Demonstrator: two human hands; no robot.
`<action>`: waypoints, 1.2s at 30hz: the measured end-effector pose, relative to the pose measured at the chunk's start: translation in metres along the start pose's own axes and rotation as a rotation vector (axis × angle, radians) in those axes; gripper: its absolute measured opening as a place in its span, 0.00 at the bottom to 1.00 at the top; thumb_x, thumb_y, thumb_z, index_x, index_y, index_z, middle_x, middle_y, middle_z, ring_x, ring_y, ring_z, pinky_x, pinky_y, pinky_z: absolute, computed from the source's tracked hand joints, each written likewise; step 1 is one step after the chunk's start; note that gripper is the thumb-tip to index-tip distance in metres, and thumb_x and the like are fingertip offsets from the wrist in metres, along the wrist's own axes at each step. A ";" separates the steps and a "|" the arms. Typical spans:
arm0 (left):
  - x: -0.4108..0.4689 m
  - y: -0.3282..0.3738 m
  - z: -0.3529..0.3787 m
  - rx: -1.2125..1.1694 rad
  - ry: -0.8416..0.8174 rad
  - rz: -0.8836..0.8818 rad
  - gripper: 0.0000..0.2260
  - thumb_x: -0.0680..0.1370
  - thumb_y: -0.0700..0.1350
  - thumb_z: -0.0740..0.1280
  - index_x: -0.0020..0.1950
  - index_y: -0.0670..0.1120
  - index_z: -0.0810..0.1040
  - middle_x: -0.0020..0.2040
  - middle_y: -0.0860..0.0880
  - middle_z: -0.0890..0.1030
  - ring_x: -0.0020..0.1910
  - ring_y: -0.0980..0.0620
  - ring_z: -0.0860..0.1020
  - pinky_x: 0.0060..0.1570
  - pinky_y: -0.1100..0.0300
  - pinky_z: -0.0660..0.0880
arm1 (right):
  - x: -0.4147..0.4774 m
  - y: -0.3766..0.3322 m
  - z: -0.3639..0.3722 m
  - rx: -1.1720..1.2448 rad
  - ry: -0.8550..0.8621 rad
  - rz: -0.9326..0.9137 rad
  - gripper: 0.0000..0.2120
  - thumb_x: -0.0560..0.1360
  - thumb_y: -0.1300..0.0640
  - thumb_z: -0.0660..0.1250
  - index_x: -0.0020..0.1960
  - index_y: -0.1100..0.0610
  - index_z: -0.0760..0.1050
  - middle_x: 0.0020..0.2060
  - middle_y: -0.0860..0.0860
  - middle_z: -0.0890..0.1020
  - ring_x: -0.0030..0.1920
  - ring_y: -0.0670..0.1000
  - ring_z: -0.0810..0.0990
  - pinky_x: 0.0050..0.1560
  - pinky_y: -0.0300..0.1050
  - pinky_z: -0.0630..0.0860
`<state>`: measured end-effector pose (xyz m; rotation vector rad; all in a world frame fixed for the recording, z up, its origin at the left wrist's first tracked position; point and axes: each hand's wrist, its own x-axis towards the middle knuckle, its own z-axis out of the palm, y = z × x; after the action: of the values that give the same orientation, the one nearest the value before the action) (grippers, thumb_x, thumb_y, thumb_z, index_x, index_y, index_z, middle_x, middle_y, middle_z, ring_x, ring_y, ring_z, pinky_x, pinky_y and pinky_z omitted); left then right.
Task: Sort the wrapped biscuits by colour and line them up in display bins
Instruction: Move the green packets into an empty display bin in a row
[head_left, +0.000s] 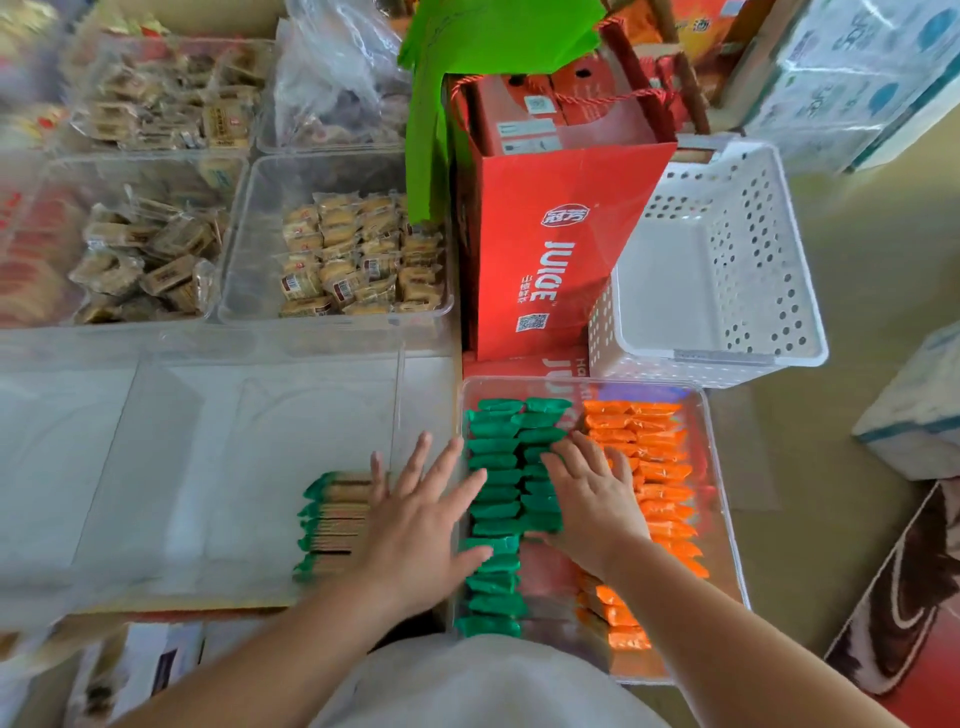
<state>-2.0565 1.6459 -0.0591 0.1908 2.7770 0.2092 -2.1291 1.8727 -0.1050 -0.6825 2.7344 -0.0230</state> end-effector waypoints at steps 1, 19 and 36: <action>0.001 0.003 0.004 0.033 -0.017 0.024 0.36 0.76 0.72 0.53 0.81 0.60 0.52 0.82 0.51 0.36 0.79 0.44 0.32 0.71 0.31 0.30 | 0.002 0.001 0.003 0.001 0.008 -0.013 0.47 0.60 0.30 0.76 0.72 0.52 0.69 0.70 0.50 0.72 0.76 0.56 0.61 0.73 0.61 0.50; 0.001 0.008 0.019 0.198 -0.094 -0.022 0.41 0.77 0.66 0.53 0.82 0.46 0.42 0.81 0.49 0.34 0.81 0.45 0.38 0.74 0.30 0.39 | 0.002 0.018 -0.006 0.053 -0.067 -0.154 0.51 0.65 0.33 0.73 0.79 0.50 0.53 0.77 0.48 0.62 0.82 0.54 0.42 0.74 0.69 0.29; 0.000 0.023 -0.040 -0.458 -0.009 0.139 0.60 0.61 0.78 0.70 0.77 0.63 0.32 0.80 0.62 0.39 0.79 0.63 0.38 0.78 0.55 0.36 | -0.056 0.011 -0.112 0.748 0.210 -0.104 0.50 0.56 0.36 0.78 0.73 0.50 0.67 0.62 0.41 0.71 0.59 0.41 0.75 0.60 0.41 0.77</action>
<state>-2.0677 1.6638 -0.0180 0.2641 2.6213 0.8618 -2.1221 1.9015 0.0173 -0.6080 2.5645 -1.1252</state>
